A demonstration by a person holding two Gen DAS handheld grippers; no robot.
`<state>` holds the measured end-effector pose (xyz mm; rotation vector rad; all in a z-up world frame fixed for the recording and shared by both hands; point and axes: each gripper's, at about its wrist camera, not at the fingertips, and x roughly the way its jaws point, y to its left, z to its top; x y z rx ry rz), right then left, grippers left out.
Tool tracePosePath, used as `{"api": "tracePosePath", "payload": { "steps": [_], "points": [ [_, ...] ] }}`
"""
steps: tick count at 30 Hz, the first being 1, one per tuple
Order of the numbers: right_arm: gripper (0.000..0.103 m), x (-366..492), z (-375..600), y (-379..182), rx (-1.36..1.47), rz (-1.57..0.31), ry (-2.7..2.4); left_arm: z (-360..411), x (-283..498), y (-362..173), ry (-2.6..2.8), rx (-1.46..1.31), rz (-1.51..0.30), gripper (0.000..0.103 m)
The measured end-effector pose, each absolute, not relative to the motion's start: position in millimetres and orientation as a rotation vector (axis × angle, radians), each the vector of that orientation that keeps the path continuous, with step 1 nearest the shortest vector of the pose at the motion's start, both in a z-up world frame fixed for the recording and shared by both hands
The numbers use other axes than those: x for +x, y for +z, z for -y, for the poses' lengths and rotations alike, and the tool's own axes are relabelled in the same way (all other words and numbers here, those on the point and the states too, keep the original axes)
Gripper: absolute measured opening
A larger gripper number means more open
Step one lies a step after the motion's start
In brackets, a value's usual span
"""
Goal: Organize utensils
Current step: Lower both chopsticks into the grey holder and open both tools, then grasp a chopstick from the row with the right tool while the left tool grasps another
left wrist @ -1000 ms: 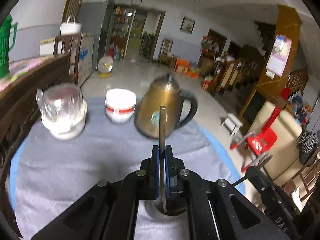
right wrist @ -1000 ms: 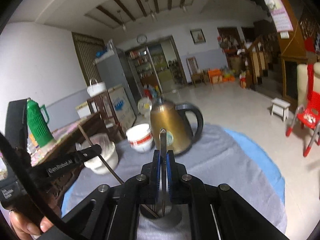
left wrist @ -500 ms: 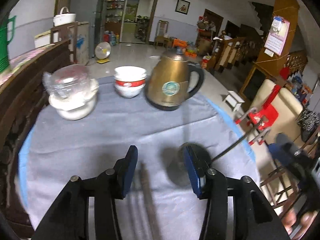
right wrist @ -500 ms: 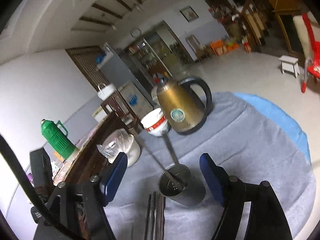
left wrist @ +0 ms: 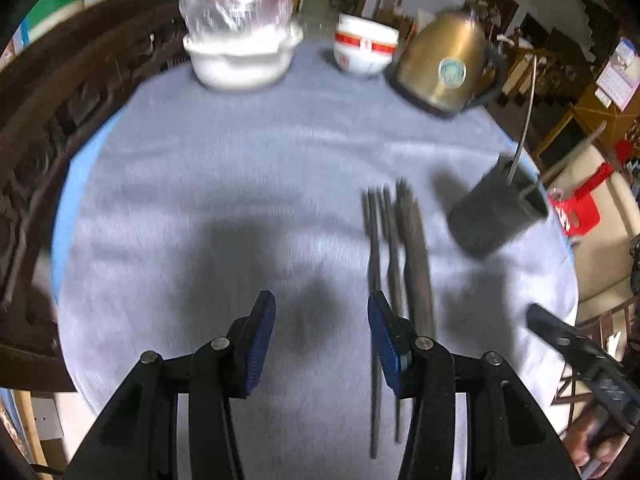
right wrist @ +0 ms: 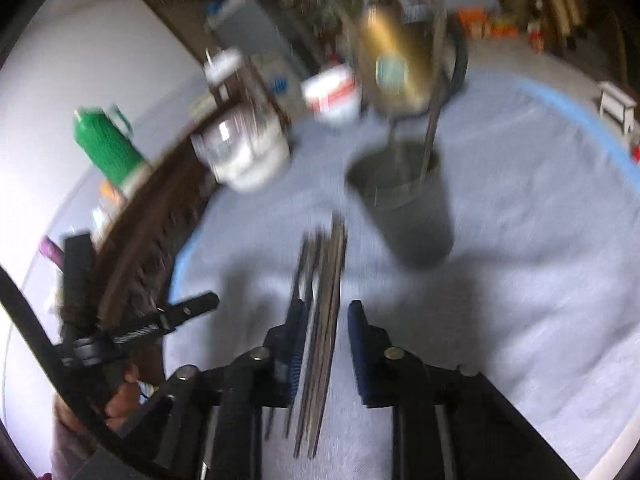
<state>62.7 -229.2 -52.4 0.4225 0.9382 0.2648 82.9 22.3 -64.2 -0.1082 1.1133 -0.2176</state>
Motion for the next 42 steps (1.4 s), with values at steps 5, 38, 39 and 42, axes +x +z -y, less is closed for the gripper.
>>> {"api": "tracePosePath", "payload": {
  "steps": [5, 38, 39, 42],
  "points": [
    [0.017, 76.2, 209.9, -96.9, 0.430, -1.056, 0.281, -15.8, 74.2, -90.2, -0.271, -0.086, -1.167, 0.049],
    [0.008, 88.8, 204.3, -126.8, 0.388, -1.169, 0.228, 10.7, 102.0, -111.7, -0.291, -0.066, -1.213, 0.037],
    [0.008, 88.3, 205.1, -126.9, 0.392, -1.171, 0.227, 11.0, 102.3, -111.4, -0.289, -0.070, -1.215, 0.037],
    [0.008, 87.2, 206.2, -127.0, 0.398, -1.171, 0.224, 12.4, 103.5, -110.4, -0.281, -0.079, -1.221, 0.038]
  ]
}}
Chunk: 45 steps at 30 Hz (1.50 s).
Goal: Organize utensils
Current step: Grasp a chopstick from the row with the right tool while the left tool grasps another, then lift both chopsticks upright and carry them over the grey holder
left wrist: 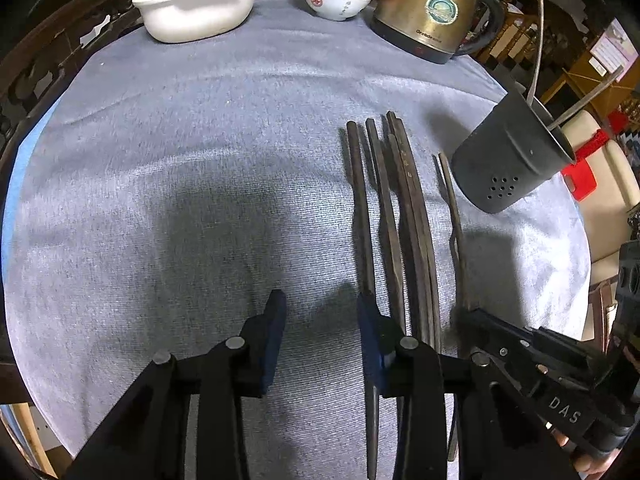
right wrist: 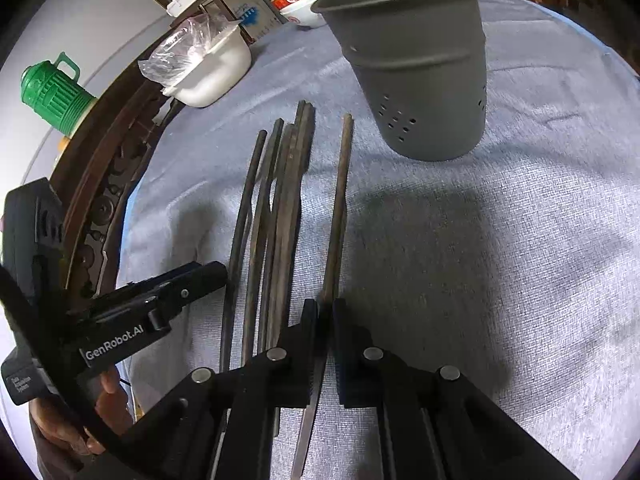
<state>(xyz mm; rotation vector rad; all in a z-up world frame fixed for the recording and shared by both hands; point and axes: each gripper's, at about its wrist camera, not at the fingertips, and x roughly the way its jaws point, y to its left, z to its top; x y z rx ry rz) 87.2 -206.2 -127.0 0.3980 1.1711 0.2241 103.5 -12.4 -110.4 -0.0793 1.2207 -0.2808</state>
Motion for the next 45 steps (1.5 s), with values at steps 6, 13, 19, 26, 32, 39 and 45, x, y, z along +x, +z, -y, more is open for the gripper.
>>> {"api": "tracePosePath", "payload": {
  "steps": [6, 13, 19, 26, 32, 39, 45],
  "points": [
    [0.008, 86.0, 205.3, -126.4, 0.397, -1.167, 0.221, 16.1, 110.3, -112.2, -0.265, -0.078, -1.234, 0.039],
    [0.008, 85.6, 205.6, -127.2, 0.402, -1.162, 0.229, 9.6, 116.0, -111.1, -0.286, -0.148, -1.232, 0.039],
    [0.008, 84.6, 208.1, -128.3, 0.415, -1.156, 0.240, 24.5, 120.5, -116.4, -0.295, -0.122, -1.235, 0.039],
    [0.008, 84.1, 208.9, -127.9, 0.415, -1.155, 0.245, 23.3, 123.8, -117.6, -0.310, -0.116, -1.225, 0.038],
    [0.008, 83.5, 210.2, -127.6, 0.423, -1.156, 0.245, 14.3, 121.4, -118.6, -0.345, -0.102, -1.223, 0.030],
    [0.008, 72.4, 211.2, -124.0, 0.381, -1.197, 0.226, -2.0, 111.3, -122.4, -0.390, -0.063, -1.248, 0.008],
    [0.012, 68.4, 210.6, -122.2, 0.353, -1.229, 0.225, -8.5, 115.2, -120.6, -0.395, -0.062, -1.274, 0.008]
  ]
}}
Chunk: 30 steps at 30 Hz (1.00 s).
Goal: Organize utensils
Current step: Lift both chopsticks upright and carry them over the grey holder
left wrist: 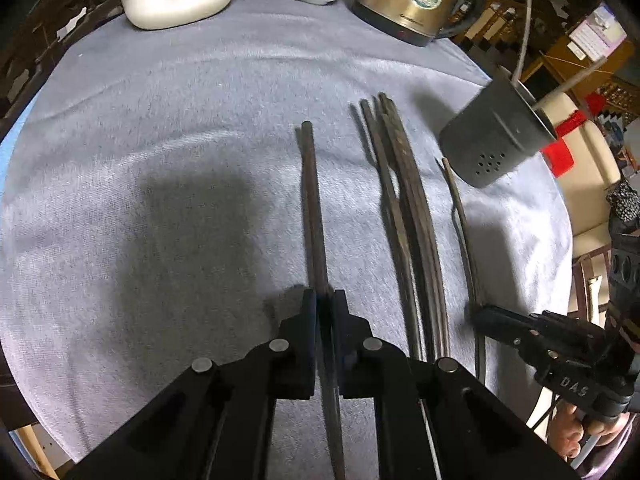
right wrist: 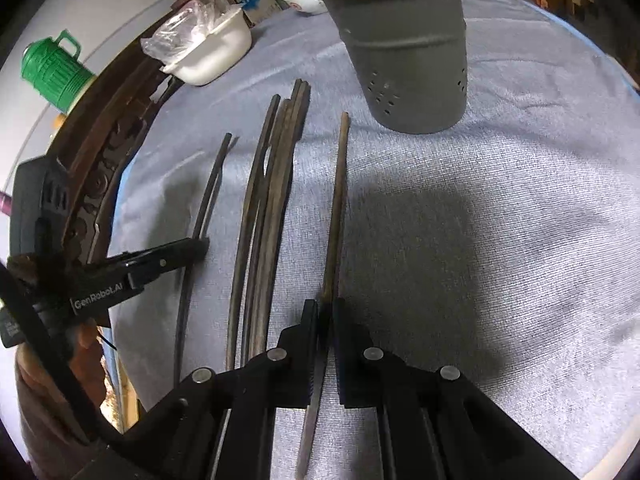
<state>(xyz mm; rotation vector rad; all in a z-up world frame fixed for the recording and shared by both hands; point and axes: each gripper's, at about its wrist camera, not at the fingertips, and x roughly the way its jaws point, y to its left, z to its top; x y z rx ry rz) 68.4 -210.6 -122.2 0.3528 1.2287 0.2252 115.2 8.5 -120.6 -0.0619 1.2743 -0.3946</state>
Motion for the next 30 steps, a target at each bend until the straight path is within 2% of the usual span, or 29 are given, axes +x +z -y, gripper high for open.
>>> {"api": "tracePosePath", "payload": {
  "steps": [2, 4, 6, 10, 12, 15, 17, 18, 19, 20, 21, 22, 26, 30],
  "points": [
    [0.013, 75.7, 214.8, -122.1, 0.375, -1.229, 0.208, -6.7, 121.5, -118.8, -0.368, -0.040, -1.275, 0.013],
    [0.015, 87.0, 217.8, -120.6, 0.374, -1.222, 0.176, -8.0, 130.6, -117.0, -0.355, -0.056, -1.280, 0.025],
    [0.019, 97.2, 219.8, -117.4, 0.350, -1.203, 0.138, -9.5, 142.0, -113.8, -0.336, -0.077, -1.280, 0.033],
    [0.032, 116.8, 222.1, -115.9, 0.323, -1.187, 0.096, -3.9, 162.0, -111.7, -0.311, -0.064, -1.288, 0.035],
    [0.033, 125.1, 220.4, -115.5, 0.314, -1.179, 0.074, -0.8, 171.5, -115.8, -0.293, -0.058, -1.304, 0.035],
    [0.033, 130.4, 210.9, -114.3, 0.257, -1.169, 0.052, 3.6, 178.5, -120.4, -0.275, -0.058, -1.304, 0.034],
    [0.032, 130.6, 206.5, -113.7, 0.228, -1.163, 0.043, 5.8, 180.1, -123.2, -0.276, -0.067, -1.304, 0.027],
    [0.028, 130.3, 204.9, -113.4, 0.210, -1.160, 0.042, 6.2, 180.0, -123.8, -0.267, -0.057, -1.298, 0.018],
    [0.018, 129.7, 203.5, -113.5, 0.186, -1.158, 0.034, 6.7, 180.0, -124.8, -0.261, -0.049, -1.292, 0.011],
    [0.014, 129.0, 203.1, -114.1, 0.161, -1.155, 0.027, 7.2, 180.2, -126.0, -0.260, -0.045, -1.287, 0.008],
    [0.008, 128.2, 202.5, -114.8, 0.145, -1.154, 0.024, 7.6, 180.4, -127.0, -0.259, -0.044, -1.283, 0.007],
    [0.007, 127.6, 203.6, -114.8, 0.149, -1.155, 0.034, 8.7, 181.3, -127.9, -0.258, -0.045, -1.281, 0.007],
    [0.006, 120.3, 214.9, -111.4, 0.226, -1.159, 0.118, 3.7, 171.3, -123.0, -0.243, -0.047, -1.261, 0.006],
    [0.006, 103.6, 216.9, -87.8, 0.257, -1.071, 0.234, -3.7, 154.0, -99.8, -0.249, -0.069, -1.200, 0.006]
  ]
}}
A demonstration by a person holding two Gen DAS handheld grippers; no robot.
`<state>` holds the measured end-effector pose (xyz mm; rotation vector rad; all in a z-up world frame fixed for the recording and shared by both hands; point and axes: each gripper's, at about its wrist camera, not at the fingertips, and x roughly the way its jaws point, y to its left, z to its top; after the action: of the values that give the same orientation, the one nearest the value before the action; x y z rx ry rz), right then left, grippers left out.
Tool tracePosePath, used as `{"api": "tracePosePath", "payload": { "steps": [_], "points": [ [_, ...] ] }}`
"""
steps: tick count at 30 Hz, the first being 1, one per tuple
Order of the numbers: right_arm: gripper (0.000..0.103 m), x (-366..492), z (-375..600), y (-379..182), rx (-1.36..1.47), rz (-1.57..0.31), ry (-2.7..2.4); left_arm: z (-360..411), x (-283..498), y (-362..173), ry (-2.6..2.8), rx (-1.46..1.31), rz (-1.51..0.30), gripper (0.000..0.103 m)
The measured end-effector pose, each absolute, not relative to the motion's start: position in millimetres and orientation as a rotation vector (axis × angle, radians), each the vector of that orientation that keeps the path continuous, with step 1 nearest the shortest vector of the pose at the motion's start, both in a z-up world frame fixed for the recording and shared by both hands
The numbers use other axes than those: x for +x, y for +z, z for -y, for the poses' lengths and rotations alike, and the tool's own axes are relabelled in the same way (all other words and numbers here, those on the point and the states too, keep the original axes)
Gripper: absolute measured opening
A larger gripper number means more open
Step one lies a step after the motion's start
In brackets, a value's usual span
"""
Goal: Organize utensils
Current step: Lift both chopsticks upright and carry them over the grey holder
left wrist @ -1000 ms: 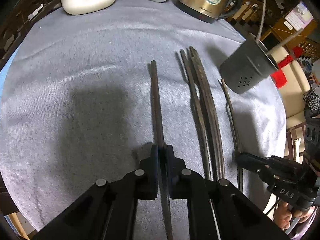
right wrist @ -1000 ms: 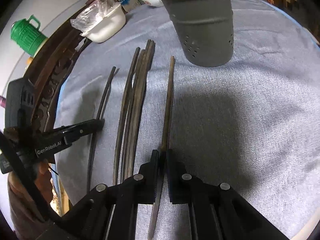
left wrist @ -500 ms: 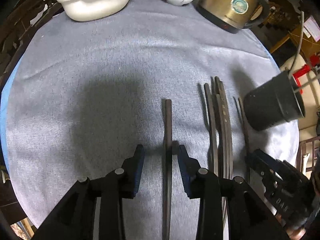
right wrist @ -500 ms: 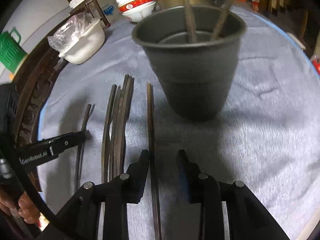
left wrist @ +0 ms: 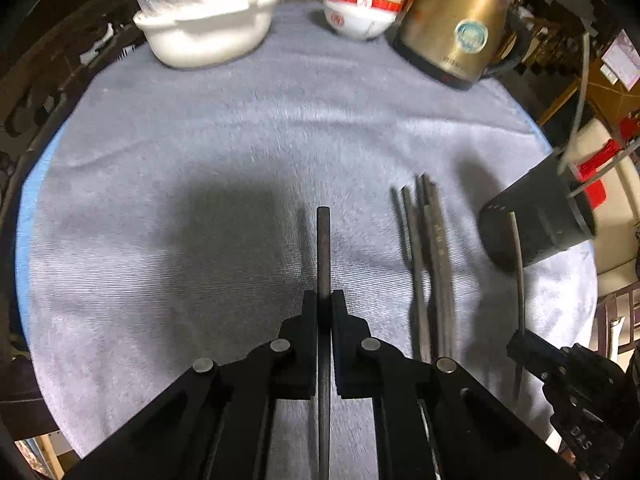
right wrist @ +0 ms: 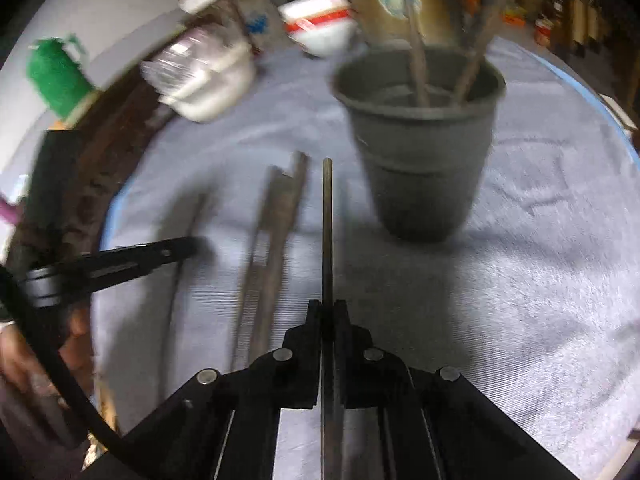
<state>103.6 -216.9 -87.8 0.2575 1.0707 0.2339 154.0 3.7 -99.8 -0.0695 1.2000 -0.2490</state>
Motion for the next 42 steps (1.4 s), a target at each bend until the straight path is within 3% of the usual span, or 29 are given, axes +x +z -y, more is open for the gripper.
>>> {"api": "tracePosePath", "payload": {
  "steps": [9, 24, 33, 42],
  "points": [
    [0.006, 72.4, 225.8, -29.1, 0.338, -0.793, 0.398, -16.8, 127.4, -13.0, -0.282, -0.092, -1.016, 0.006],
    [0.006, 55.3, 296.4, 62.7, 0.484, -0.154, 0.269, 45.5, 124.2, 131.5, -0.373, -0.184, -0.551, 0.006],
    [0.006, 74.3, 303.7, 67.2, 0.446, 0.042, 0.075, 81.2, 159.5, 122.1, -0.342, -0.298, -0.474, 0.006],
    [0.006, 117.2, 277.1, 35.5, 0.338, -0.026, 0.006, 101.0, 177.1, 63.3, -0.289, -0.282, -0.543, 0.006]
  ]
}}
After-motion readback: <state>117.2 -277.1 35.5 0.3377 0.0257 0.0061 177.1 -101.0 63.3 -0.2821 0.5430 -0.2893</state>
